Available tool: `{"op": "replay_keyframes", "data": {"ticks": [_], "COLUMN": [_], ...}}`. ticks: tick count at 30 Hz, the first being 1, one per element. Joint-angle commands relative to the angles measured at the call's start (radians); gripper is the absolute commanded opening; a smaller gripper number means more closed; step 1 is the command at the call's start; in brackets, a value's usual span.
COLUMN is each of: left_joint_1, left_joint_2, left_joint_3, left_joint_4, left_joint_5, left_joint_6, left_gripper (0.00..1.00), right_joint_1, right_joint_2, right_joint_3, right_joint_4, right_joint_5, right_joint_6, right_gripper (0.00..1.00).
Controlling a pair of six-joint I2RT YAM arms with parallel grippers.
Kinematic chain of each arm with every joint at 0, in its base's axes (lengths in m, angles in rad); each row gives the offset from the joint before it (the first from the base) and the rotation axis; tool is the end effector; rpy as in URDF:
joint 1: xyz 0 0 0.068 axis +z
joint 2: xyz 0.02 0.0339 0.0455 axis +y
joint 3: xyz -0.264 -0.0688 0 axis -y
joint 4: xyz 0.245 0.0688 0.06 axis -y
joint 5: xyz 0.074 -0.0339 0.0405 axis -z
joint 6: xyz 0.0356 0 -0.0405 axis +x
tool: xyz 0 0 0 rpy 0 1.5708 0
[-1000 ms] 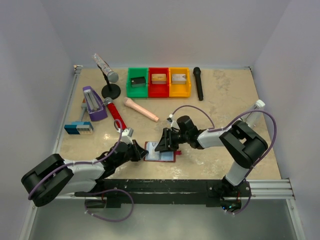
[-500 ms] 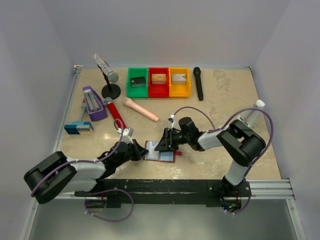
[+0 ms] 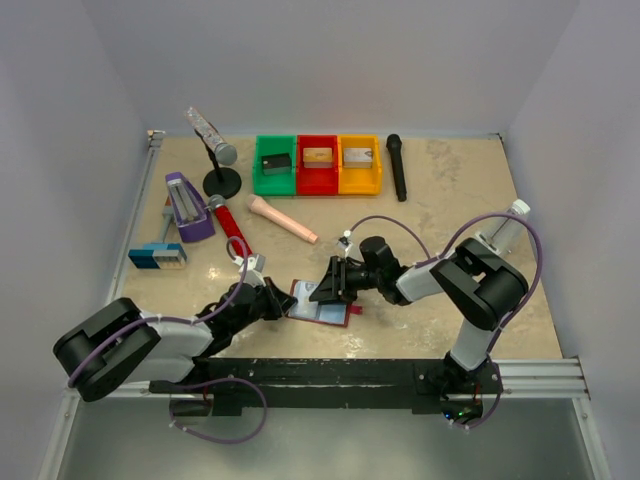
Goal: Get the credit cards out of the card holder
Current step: Remove the credit card from the card holder.
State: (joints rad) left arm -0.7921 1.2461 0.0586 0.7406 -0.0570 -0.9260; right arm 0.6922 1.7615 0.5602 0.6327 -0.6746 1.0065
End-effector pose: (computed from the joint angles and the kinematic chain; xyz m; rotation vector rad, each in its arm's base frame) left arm 0.1292 -0.1280 0.1116 -0.1844 2.1667 -0.9962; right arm 0.2170 0.2088 0.1111 -0.0822 2.5172 1.5901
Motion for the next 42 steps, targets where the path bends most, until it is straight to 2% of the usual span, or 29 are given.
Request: {"op": "replay_keyframes", "data": {"ticks": [1,11,19,42], "left_joint_1": [-0.007,-0.027,-0.036,-0.038], "left_joint_2": [0.032,0.101,0.087,0.067], "left_joint_3": [-0.094,-0.123,-0.118,-0.112], "left_joint_4": [0.054,0.163,0.155,0.117], "left_joint_5": [0.045,0.052,0.074,0.034], "left_joint_6": [-0.025,-0.057,-0.056,-0.048], "left_gripper": [0.07,0.04,0.02,0.06], "right_joint_1": [0.006,0.006,0.001,0.001], "right_joint_2": [-0.007,-0.036,-0.053,-0.054], "right_joint_3": [0.012,0.015,0.013,0.026], "right_joint_4": [0.093,0.096,0.090,0.042], "right_joint_5": [-0.008,0.030,0.066,-0.060], "right_joint_6": [0.015,0.023,0.029,-0.028], "right_gripper": [0.49,0.48,0.48,0.42]}}
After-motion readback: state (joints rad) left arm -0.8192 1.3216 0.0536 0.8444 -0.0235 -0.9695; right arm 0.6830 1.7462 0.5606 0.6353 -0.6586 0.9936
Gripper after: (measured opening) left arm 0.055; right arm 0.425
